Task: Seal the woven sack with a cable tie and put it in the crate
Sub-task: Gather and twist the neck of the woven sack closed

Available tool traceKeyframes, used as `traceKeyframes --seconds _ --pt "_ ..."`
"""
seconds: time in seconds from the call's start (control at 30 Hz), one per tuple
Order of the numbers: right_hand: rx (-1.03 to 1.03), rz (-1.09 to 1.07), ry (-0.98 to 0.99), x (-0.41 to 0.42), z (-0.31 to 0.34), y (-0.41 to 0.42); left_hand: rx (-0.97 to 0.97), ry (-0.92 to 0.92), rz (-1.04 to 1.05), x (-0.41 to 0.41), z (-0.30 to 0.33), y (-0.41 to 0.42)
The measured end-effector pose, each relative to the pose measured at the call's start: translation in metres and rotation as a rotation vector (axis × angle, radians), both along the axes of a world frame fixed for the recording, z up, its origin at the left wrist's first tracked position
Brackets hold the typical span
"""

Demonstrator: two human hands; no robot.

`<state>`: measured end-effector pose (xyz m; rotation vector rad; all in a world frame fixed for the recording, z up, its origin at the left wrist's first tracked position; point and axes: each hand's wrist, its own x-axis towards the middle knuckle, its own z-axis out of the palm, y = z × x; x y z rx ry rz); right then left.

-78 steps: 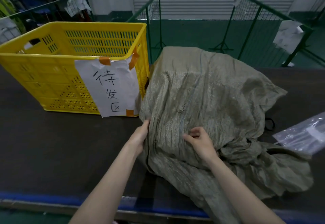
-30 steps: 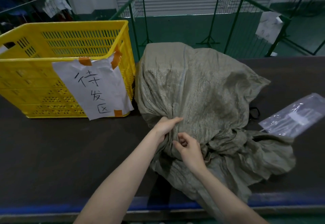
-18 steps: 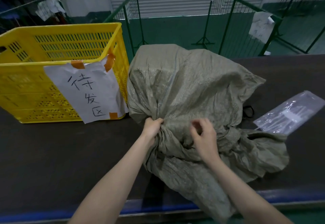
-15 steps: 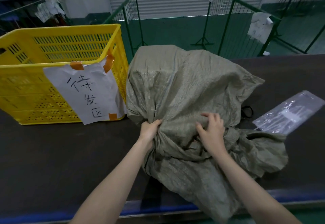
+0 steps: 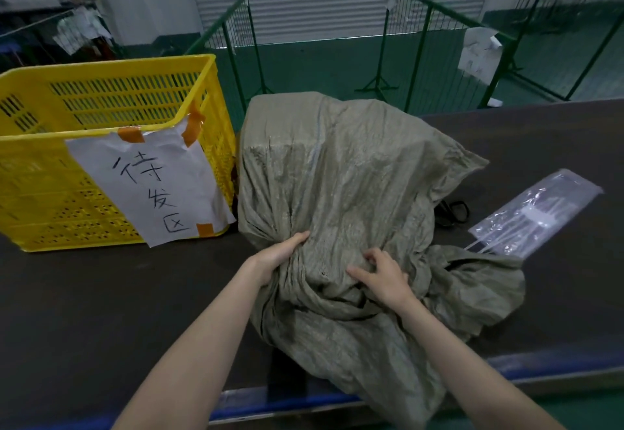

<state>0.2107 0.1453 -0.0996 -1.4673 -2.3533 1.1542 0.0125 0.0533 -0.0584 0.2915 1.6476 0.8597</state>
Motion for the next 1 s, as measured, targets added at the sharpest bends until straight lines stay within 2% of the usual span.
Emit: traceKeyframes --seconds 0.13,0.3,0.4,0.57,0.67,0.77,0.8,1.0 --pt "-0.014 -0.047 0.132 -0.007 -0.003 0.0 -0.024 -0.025 -0.07 0.008 -0.003 0.011" --pt "-0.076 -0.064 0.302 -0.015 -0.002 -0.006 -0.017 -0.105 -0.06 0.016 -0.009 0.02" --pt "-0.047 -0.048 0.359 -0.015 0.0 -0.01 0.007 -0.115 0.063 0.019 -0.017 0.024" --pt "-0.005 -0.017 0.39 -0.012 0.005 -0.011 0.107 0.0 0.274 0.033 -0.009 0.036" --pt "0.116 -0.054 0.329 -0.003 0.009 -0.007 0.118 0.031 0.338 0.034 -0.009 0.041" --pt "0.432 -0.074 0.018 0.014 0.004 -0.003 0.118 0.025 0.355 0.032 -0.015 0.044" --pt "0.48 -0.09 -0.066 0.021 0.001 -0.001 0.123 0.023 0.364 0.033 -0.016 0.044" --pt "0.236 -0.095 -0.082 0.068 -0.022 0.009 0.18 -0.012 0.432 0.031 -0.031 0.043"
